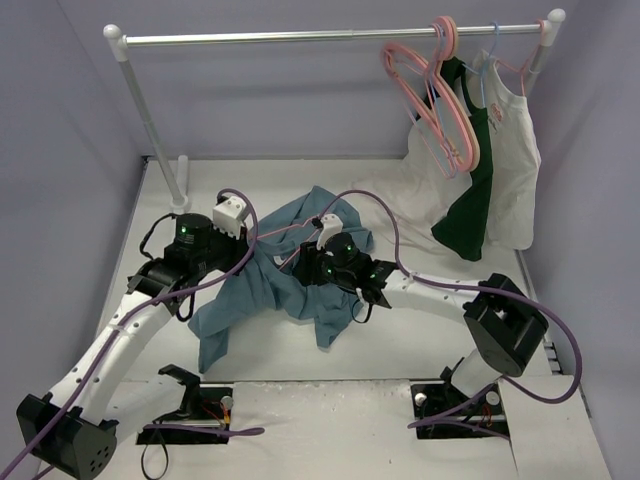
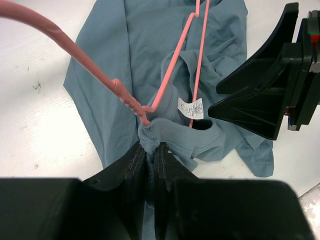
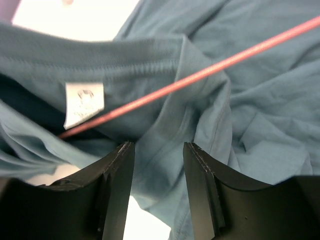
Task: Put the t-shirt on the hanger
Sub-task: Place the T-shirt on the hanger, then place the hanger at the clothesline.
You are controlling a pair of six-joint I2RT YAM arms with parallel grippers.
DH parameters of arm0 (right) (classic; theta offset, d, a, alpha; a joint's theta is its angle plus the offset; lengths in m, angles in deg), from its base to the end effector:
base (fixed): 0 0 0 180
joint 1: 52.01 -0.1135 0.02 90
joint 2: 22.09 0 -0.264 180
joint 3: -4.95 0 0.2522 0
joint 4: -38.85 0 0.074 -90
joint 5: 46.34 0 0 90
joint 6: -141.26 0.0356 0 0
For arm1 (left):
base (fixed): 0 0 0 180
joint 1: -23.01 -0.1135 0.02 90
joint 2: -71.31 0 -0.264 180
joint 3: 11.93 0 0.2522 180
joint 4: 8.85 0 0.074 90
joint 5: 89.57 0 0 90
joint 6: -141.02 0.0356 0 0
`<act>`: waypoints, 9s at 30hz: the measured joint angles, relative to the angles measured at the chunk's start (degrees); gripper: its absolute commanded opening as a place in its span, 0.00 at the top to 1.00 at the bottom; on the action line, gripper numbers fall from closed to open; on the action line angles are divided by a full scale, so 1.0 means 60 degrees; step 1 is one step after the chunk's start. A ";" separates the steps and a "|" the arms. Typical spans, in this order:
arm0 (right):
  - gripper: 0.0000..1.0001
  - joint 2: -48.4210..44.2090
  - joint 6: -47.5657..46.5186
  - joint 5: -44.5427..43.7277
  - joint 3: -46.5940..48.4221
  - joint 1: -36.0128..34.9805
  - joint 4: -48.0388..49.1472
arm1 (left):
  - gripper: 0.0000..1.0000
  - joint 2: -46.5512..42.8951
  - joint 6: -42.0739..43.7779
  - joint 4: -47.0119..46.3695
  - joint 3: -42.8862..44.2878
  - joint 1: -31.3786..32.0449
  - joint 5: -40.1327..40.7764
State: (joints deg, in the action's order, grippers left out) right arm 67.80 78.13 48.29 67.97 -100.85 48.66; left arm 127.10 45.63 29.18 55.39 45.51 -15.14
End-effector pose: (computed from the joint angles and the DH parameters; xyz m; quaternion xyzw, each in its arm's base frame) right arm 0.2276 0.2647 0.2314 -0.1767 0.7842 0.3901 0.4490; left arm 0.1955 -0.0913 0.3339 0.1958 0.8225 -0.2374 0.4782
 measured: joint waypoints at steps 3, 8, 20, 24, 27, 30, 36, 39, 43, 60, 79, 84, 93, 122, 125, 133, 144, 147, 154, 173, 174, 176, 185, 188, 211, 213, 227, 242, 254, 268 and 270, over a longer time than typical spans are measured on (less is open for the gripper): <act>0.54 0.0004 0.0138 -0.0193 0.0084 -0.0004 0.0248 | 1.00 -0.0011 -0.0040 -0.0011 0.0000 0.0000 -0.0004; 0.54 0.0135 0.0361 -0.0688 0.0237 -0.0066 0.0634 | 1.00 -0.0047 -0.0142 -0.0022 0.0000 -0.0015 -0.0007; 0.54 0.0845 0.0674 -0.1056 0.0244 -0.0117 0.1096 | 1.00 -0.0215 -0.0255 -0.0033 -0.0004 -0.0200 -0.0186; 0.55 0.0994 0.0732 -0.1144 0.0244 -0.0186 0.1257 | 1.00 -0.0244 -0.0291 -0.0036 -0.0004 -0.0200 -0.0197; 0.58 0.1155 0.0743 -0.1231 0.0248 -0.0189 0.1359 | 1.00 -0.0266 -0.0306 -0.0040 -0.0004 -0.0208 -0.0222; 0.74 0.1330 0.0758 -0.1326 0.0277 -0.0189 0.1406 | 1.00 -0.0280 -0.0321 -0.0044 -0.0004 -0.0208 -0.0226; 1.00 0.1377 0.0608 -0.1690 0.0291 -0.0189 0.1381 | 1.00 -0.0306 -0.0317 -0.0055 -0.0004 -0.0208 -0.0226; 1.00 0.1311 0.0324 -0.1876 0.0291 -0.0120 0.1242 | 1.00 -0.0324 -0.0313 -0.0051 -0.0004 -0.0208 -0.0222; 1.00 0.0907 -0.0164 -0.1832 0.0291 0.0284 0.0831 | 1.00 -0.0455 -0.0277 -0.0058 -0.0055 -0.0208 -0.0226; 1.00 -0.0036 -0.1370 0.0051 0.0754 0.3155 -0.0339 | 1.00 -0.0929 0.0011 -0.0208 -0.0317 -0.0208 -0.1231; 1.00 -0.0098 -0.2302 0.0747 0.2364 0.3060 -0.2138 | 1.00 0.0018 0.0306 0.0153 0.0328 -0.0208 -0.0248; 1.00 -0.0488 -0.2543 0.0597 0.2397 0.2885 -0.2499 | 1.00 0.0015 0.0452 0.0415 0.0812 -0.0160 0.0033; 1.00 -0.0517 -0.3027 0.0339 0.3672 0.2936 -0.3235 | 1.00 -0.0208 0.0659 0.0579 0.0801 0.1020 0.0291; 0.97 -0.0597 -0.5861 0.1279 0.9296 0.1945 -0.5406 | 1.00 0.2095 0.1089 0.0933 0.6320 0.1851 0.0189; 0.96 -0.1217 -0.6207 0.1756 0.8677 0.1858 -0.5217 | 1.00 0.1665 0.1107 0.0725 0.5701 0.1869 -0.0091; 0.97 -0.2109 -0.6772 0.2710 0.4958 0.1810 -0.4539 | 1.00 0.1260 0.1129 0.0699 0.3588 0.1876 -0.0619; 0.94 -0.2076 -0.7340 0.3100 0.3180 0.1836 -0.4539 | 1.00 0.0732 0.1224 0.0976 0.2069 0.1872 -0.1282; 0.93 -0.2131 -0.7650 0.2863 0.3096 0.1985 -0.4666 | 1.00 0.0452 0.1381 0.1188 0.2051 0.1876 -0.1647; 0.91 -0.2382 -0.7821 0.2670 0.2812 0.2583 -0.4841 | 1.00 -0.0182 0.1566 0.1592 0.2051 0.1876 -0.2033; 0.74 -0.2550 -0.8280 0.5129 0.4998 0.1563 -0.5694 | 1.00 0.1271 0.2098 0.1188 0.4084 0.1876 -0.1938; 0.71 -0.2732 -0.8324 0.4943 0.4783 0.1563 -0.5599 | 1.00 0.1169 0.2116 0.1064 0.4003 0.1876 -0.1942; 0.60 -0.3093 -0.8346 0.4473 0.4331 0.1574 -0.5599 | 1.00 0.0841 0.2120 0.0747 0.3614 0.1876 -0.2011; 0.45 -0.3340 -0.8204 0.3614 0.3850 0.1606 -0.5752 | 1.00 -0.0903 0.1978 -0.0867 0.0838 0.1869 -0.1942; 0.43 -0.3337 -0.8222 0.3486 0.4149 0.1745 -0.5814 | 1.00 -0.1045 0.1938 -0.1067 0.0368 0.1876 -0.2044; 0.46 -0.2182 -1.0615 0.5705 0.5329 0.3519 -0.9398 | 1.00 -0.1078 0.2138 -0.1231 0.0157 0.1883 -0.2375; 0.47 -0.2109 -1.0754 0.5854 0.5329 0.3519 -0.9471 | 1.00 -0.1078 0.2160 -0.1202 0.0157 0.1883 -0.2408; 0.59 -0.1767 -1.1187 0.6750 0.5329 0.3519 -0.9632 | 1.00 -0.0962 0.2492 -0.1009 0.0295 0.1883 -0.2696; 1.00 -0.1752 -1.1362 0.7355 0.5096 0.3508 -0.9708 | 1.00 -0.0459 0.2871 -0.0750 0.0896 0.1858 -0.2703; 1.00 -0.2761 -1.1169 0.6929 0.4430 0.3727 -0.8776 | 0.76 -0.0911 0.3450 -0.0583 0.0896 0.1934 -0.1388; 1.00 -0.3260 -1.0524 0.6025 0.4237 0.3945 -0.8102 | 0.53 -0.0743 0.3472 -0.0579 0.1049 0.1435 0.2601; 1.00 -0.3370 -1.0236 0.5701 0.4342 0.3949 -0.7883 | 0.53 -0.0488 0.3082 -0.0565 0.1300 0.1133 0.3457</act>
State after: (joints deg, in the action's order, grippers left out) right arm 47.58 16.72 82.49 94.02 -77.16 1.36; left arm 124.17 64.12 25.80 63.20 52.31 5.60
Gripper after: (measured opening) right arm 0.115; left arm 0.467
